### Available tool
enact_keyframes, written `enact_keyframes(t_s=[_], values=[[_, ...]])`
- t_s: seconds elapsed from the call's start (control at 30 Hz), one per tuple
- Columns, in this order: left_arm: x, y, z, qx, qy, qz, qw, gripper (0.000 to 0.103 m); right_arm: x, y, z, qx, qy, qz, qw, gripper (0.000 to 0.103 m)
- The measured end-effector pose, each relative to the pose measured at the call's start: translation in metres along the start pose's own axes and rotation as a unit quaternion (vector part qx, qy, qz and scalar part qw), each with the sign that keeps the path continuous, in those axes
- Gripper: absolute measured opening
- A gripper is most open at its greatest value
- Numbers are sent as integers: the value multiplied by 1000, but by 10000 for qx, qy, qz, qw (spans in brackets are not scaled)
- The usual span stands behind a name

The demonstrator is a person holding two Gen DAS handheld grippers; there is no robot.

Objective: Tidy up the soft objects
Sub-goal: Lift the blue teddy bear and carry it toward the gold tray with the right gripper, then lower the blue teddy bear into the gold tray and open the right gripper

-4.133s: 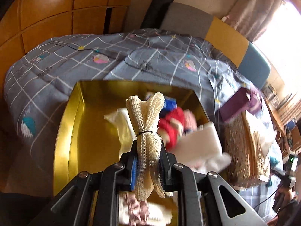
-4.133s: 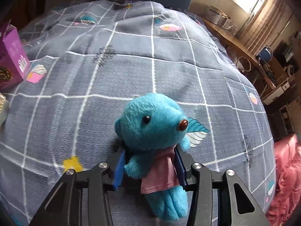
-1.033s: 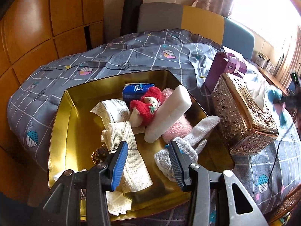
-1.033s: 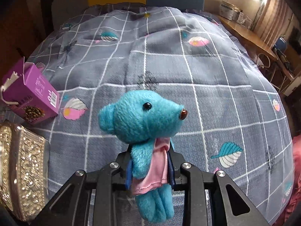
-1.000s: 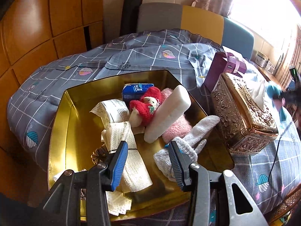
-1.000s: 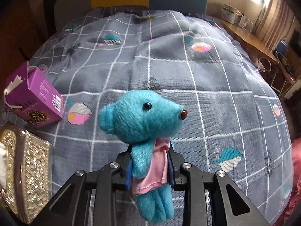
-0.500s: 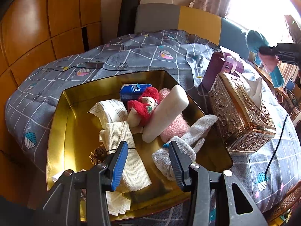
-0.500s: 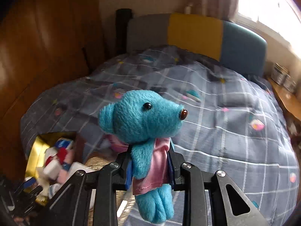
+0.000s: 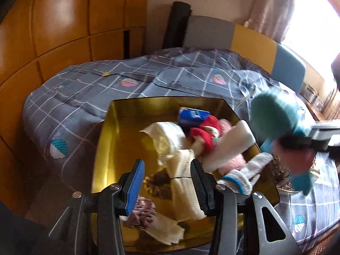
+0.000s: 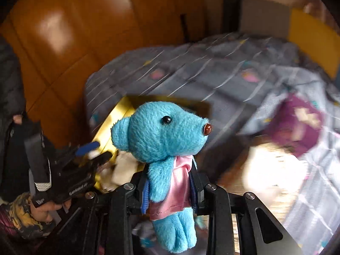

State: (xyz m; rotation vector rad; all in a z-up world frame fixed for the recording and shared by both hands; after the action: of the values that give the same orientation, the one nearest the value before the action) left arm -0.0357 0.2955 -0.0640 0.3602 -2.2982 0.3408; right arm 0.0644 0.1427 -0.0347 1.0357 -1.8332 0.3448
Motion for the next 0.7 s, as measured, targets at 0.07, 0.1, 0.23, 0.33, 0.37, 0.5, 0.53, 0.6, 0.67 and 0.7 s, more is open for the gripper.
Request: enact_keyframes(t_s=[0.07, 0.1, 0.23, 0.33, 0.37, 0.5, 0.53, 0.6, 0.67, 0.7], values=[[0, 6, -1, 72, -21, -42, 10000, 45, -24, 18, 3, 105, 142, -101, 9998, 30], [0, 8, -1, 97, -24, -45, 9999, 45, -35, 25, 3, 142, 175, -121, 9997, 30], [-2, 8, 0, 108, 1, -70, 9999, 45, -68, 36, -2, 77, 111, 89, 9999, 29], [-1, 6, -1, 134, -31, -117, 9998, 45, -83, 39, -13, 150, 132, 401, 9990, 29], [0, 6, -2, 153, -60, -141, 9998, 45, -88, 40, -15, 160, 189, 416, 9988, 29], [3, 10, -4, 241, -165, -228, 9993, 45, -91, 47, -12, 397, 517, 146, 9978, 29], [2, 11, -5, 271, -156, -238, 9992, 45, -90, 46, -10, 420, 559, 189, 9974, 29], [3, 11, -6, 312, -160, -243, 9991, 45, -90, 39, -9, 357, 657, 248, 9969, 29], [2, 10, -6, 290, -143, -248, 9992, 45, -93, 33, -13, 452, 577, 1019, 9921, 31], [3, 9, -6, 282, -157, -232, 9992, 45, -95, 32, -16, 556, 495, 1372, 9877, 32]])
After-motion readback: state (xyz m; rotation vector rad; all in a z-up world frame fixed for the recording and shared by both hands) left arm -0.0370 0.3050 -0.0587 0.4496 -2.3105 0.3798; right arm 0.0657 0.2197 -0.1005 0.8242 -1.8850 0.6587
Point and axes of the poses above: each gripper's, at about its wrist camera, not at the fingertips, and x roughly against the way its jaws point, y to its left, z to its underside, the point moved 3 cm from there along -x, roughly the way its jaws point, and after that the axes turned 1 degree about z, right-handed, at the moved point
